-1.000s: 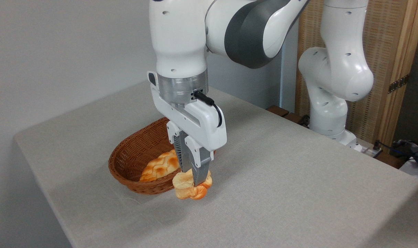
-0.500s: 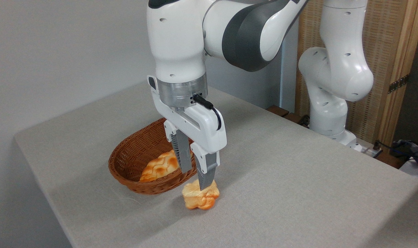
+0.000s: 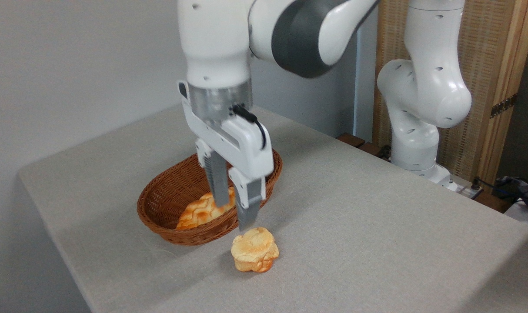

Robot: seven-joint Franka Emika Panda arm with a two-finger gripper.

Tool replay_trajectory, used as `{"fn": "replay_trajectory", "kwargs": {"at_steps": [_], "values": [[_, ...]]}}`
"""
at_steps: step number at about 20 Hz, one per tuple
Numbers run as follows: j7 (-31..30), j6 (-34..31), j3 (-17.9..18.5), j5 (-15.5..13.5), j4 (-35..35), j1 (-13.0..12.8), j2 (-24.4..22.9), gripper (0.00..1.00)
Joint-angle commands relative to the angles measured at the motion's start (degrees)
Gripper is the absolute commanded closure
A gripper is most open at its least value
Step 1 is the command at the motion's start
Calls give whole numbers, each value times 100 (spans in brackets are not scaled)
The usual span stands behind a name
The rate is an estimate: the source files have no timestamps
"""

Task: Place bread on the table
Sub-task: 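Lower the bun onto the table, open the gripper and raise it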

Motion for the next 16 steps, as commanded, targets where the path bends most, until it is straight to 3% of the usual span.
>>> {"fn": "replay_trajectory", "kwargs": {"at_steps": [1, 10, 16], "values": [[-362, -114, -297, -117, 244, -60, -115, 0], [-1312, -114, -939, -73, 517, -52, -106, 0], [-1507, -114, -1045, -99, 737, -17, -106, 0]]}}
